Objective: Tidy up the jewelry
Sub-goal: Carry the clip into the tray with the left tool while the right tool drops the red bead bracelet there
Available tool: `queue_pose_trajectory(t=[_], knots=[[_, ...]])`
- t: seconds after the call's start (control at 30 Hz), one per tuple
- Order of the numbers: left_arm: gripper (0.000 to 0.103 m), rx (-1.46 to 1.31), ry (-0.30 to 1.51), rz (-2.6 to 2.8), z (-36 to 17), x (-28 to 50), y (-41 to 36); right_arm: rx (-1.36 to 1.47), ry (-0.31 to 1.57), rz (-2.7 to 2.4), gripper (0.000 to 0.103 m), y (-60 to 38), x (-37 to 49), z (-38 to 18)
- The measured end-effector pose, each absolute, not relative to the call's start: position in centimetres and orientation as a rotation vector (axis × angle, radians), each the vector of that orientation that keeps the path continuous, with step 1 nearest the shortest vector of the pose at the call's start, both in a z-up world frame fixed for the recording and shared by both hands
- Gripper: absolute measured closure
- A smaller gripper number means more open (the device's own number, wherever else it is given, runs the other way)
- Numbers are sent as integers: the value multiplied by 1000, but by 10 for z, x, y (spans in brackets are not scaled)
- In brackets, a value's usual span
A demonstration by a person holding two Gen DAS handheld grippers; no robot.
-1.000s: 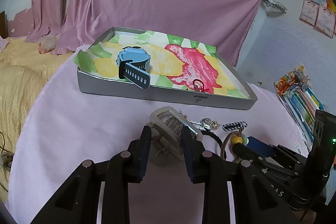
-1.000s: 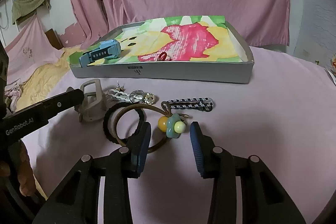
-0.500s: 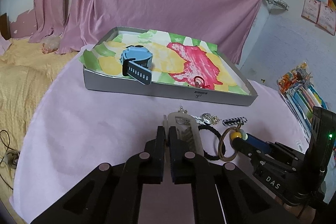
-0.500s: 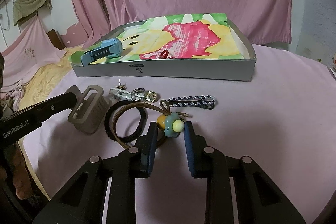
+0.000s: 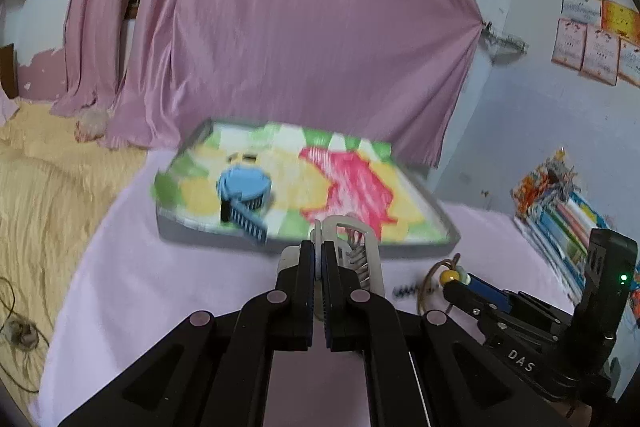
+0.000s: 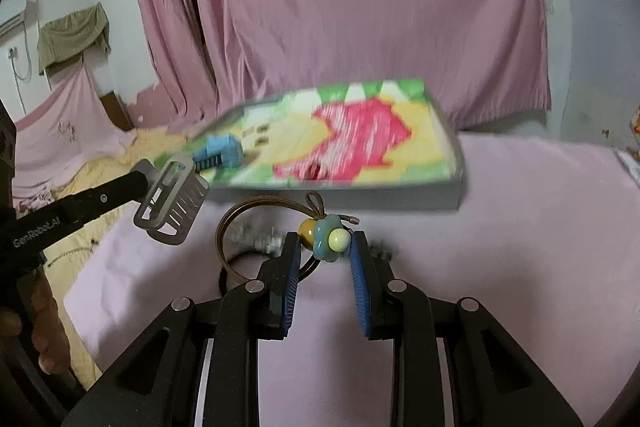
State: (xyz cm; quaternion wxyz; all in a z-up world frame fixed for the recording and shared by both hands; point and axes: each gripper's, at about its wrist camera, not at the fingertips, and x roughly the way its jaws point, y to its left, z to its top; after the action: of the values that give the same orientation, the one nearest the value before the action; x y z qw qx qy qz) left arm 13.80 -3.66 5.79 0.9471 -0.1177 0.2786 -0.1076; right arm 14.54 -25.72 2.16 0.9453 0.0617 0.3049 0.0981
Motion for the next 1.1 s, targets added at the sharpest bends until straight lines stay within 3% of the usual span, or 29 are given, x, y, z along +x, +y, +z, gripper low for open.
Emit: queue_pose_trajectory(t=[0.27, 0.6, 1.1], knots=[[100, -248, 521, -181, 68, 178, -42, 105, 542, 153, 81, -263, 181, 47], [100, -235, 605, -172, 46, 225, -55, 92, 631, 73, 81, -261, 246, 28], [99, -174, 724, -157, 29, 252, -69, 65, 750, 90, 80, -251, 275, 7]])
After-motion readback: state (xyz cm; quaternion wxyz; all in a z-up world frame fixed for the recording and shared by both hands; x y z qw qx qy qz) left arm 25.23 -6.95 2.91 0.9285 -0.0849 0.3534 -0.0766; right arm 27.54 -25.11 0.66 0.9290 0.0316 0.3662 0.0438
